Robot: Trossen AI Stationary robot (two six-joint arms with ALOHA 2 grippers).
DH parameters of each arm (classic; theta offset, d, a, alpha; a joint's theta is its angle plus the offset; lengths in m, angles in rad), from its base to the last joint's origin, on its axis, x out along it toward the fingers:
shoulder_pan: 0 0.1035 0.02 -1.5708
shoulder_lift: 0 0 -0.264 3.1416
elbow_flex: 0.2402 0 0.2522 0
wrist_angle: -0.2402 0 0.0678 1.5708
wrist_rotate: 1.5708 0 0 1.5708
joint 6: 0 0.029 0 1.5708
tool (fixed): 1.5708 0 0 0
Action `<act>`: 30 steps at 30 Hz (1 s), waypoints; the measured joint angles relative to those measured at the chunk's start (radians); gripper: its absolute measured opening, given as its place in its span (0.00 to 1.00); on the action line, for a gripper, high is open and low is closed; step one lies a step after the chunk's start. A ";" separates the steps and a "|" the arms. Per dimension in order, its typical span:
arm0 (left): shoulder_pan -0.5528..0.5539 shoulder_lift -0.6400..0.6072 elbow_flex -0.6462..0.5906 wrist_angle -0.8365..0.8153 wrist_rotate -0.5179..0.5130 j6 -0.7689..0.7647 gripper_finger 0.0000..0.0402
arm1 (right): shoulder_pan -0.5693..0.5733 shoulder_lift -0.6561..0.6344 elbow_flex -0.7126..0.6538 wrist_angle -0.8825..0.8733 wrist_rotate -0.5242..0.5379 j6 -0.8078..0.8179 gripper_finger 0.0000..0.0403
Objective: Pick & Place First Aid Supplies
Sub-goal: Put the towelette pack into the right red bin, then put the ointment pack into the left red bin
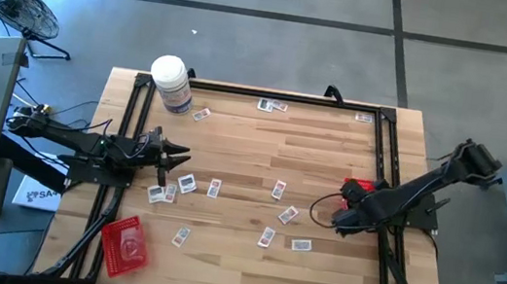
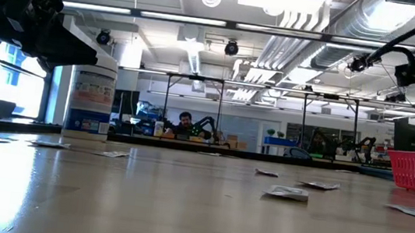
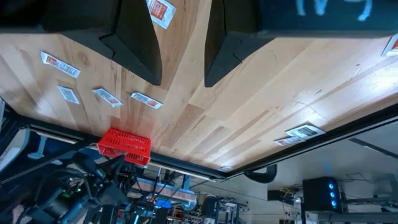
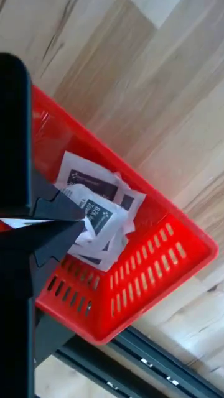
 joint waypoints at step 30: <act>0.000 0.000 0.000 0.000 0.000 0.000 0.30 | 0.192 0.205 0.129 1.099 0.068 -0.859 0.22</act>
